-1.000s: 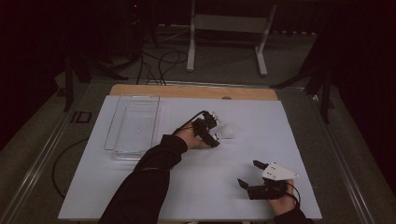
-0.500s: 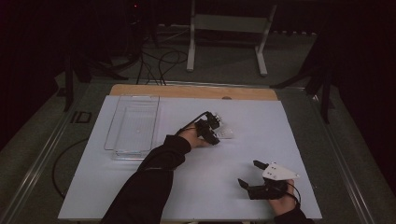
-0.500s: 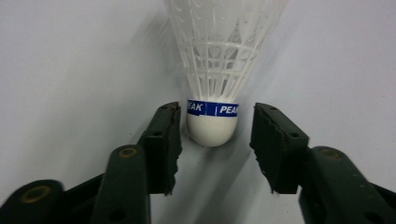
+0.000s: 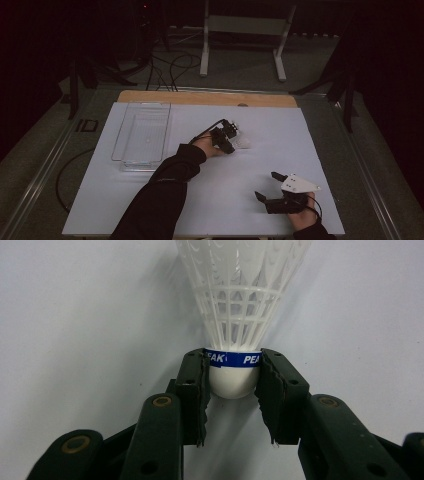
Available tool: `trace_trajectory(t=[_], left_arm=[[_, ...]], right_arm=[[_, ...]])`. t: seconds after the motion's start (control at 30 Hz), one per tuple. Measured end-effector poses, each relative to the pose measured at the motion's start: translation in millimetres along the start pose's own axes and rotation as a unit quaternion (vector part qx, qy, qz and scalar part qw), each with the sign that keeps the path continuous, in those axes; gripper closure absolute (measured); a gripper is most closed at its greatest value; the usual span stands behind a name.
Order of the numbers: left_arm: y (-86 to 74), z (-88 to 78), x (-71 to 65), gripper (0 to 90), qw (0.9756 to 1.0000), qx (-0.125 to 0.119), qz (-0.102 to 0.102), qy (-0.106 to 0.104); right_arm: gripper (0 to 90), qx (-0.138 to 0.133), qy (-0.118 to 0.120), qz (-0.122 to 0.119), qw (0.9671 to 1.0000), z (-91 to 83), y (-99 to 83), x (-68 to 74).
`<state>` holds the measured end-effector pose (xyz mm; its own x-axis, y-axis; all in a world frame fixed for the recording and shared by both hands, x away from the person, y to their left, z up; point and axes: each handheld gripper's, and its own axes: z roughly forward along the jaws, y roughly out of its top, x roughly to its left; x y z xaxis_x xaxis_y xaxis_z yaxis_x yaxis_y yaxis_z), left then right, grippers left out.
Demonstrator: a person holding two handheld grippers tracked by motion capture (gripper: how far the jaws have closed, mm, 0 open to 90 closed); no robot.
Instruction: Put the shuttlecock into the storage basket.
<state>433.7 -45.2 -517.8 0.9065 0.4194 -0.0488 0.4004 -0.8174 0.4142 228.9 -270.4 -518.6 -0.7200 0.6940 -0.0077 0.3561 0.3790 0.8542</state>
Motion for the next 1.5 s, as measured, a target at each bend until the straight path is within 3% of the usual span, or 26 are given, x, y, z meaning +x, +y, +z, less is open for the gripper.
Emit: trace_trajectory(t=[0.1,0.23,0.37,0.53,0.57,0.8,0.97,1.2,1.3,1.43,1.5], left_arm=[[0.7,-1.7,-0.9,66.4,1.0000,0.007,0.003,-0.005],[2.4,-3.0,-3.7,66.5,0.9997,0.024,-0.008,-0.006],[3.4,-8.6,-4.3,66.5,0.9996,0.022,-0.017,-0.007],[2.6,-16.3,-5.2,66.5,0.9998,0.008,-0.015,-0.009],[2.1,-20.2,-7.0,66.5,0.9999,0.011,-0.006,-0.011],[-1.0,-33.7,-11.1,66.5,0.9995,0.023,0.002,-0.023],[-2.0,-41.4,-19.7,66.4,0.9988,0.033,0.019,-0.032],[-3.9,-53.6,-26.9,66.4,0.9984,0.031,0.018,-0.044],[-6.7,-58.3,-31.3,66.4,0.9982,0.037,0.024,-0.040],[-12.0,-63.7,-34.8,66.4,0.9987,0.042,0.012,-0.028],[-15.6,-67.0,-36.8,66.4,0.9984,0.039,0.016,-0.037]], right_arm=[[10.0,0.000,-0.001,-0.002,1.0000,-0.2,0.2,-0.1],[10.1,0.000,-0.002,-0.001,1.0000,-0.4,0.1,-0.4],[10.1,-0.001,-0.003,-0.002,1.0000,-0.6,0.2,-0.3],[10.1,-0.001,-0.004,-0.001,1.0000,-0.7,0.1,-0.4],[10.1,-0.001,-0.003,-0.002,1.0000,-0.8,0.3,-0.2],[10.0,0.000,-0.004,-0.001,1.0000,-0.2,0.1,0.0],[10.1,-0.001,-0.005,-0.002,1.0000,-0.4,0.1,-0.3],[10.0,0.000,-0.006,-0.001,1.0000,-0.5,0.1,-0.4],[10.0,0.000,-0.006,-0.002,1.0000,-0.5,0.2,-0.3],[10.1,0.001,-0.006,0.000,1.0000,-0.4,0.2,-0.2],[10.1,0.001,-0.006,-0.001,1.0000,-0.4,0.3,-0.1]])
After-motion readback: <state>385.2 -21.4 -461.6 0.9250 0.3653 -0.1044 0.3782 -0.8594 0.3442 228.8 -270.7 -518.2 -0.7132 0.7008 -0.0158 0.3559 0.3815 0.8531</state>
